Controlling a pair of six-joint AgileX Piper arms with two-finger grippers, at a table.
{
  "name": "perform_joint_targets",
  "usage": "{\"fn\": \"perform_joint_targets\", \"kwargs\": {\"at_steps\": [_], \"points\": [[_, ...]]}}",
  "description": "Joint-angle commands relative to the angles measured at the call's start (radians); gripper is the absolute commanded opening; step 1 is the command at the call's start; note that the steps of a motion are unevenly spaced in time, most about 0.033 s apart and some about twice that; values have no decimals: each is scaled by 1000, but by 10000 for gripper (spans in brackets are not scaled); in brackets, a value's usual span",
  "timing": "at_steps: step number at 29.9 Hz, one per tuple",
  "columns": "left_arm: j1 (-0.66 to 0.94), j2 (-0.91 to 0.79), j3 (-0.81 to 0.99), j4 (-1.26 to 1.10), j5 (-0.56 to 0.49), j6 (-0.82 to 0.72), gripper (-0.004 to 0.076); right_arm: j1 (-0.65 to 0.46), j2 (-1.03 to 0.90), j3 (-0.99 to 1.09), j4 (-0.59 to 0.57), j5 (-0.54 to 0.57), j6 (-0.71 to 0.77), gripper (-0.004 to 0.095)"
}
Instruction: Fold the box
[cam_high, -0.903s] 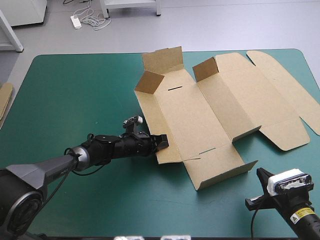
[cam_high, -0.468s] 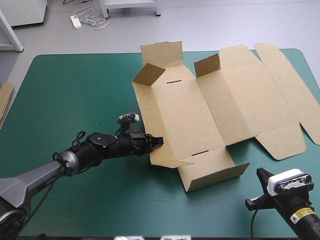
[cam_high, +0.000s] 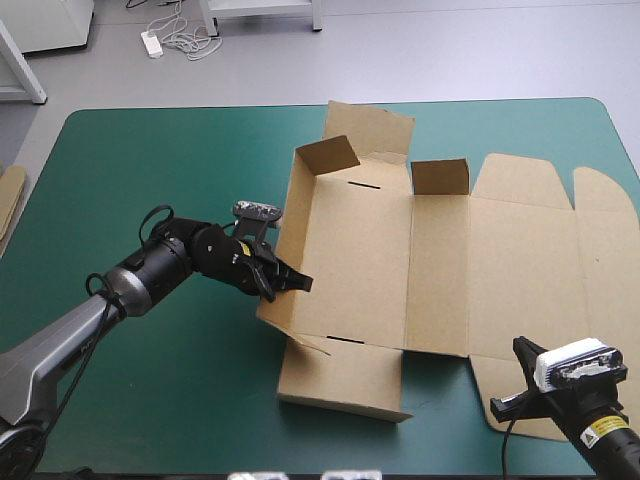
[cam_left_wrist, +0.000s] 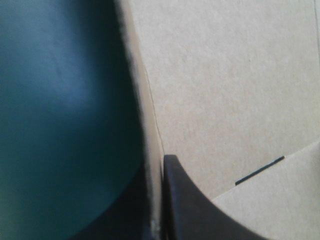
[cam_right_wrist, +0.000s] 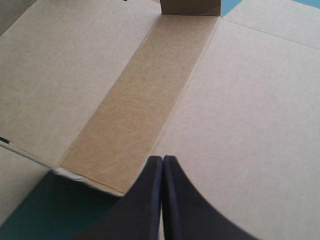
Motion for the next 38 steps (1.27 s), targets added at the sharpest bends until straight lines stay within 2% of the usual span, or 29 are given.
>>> {"fn": "perform_joint_targets", "kwargs": {"at_steps": [1,7,12,18,20,24,31,38], "points": [[-4,-41,-140,180,73,-27,-9,1,10,-31,0,-60,-8,-17],[-4,-41,-334,454,257,-17,-9,1,10,-41,0,-43,-8,-17],[-4,-41,-446,516,311,117,-9,1,10,-56,0,-34,7,-17],[-15,-41,-485,530,311,292,-9,1,40,-150,-4,18,45,-14],[-46,-39,-485,598,316,339,-9,1,71,-192,-8,58,45,-11],[-156,-24,-485,804,304,277,-9,1,149,-264,-8,137,47,-11],[-340,-19,-479,1077,227,199,-9,1,240,-361,-23,190,92,-5],[-399,-23,-463,1150,171,193,-9,1,240,-448,-133,271,196,-1]]}}
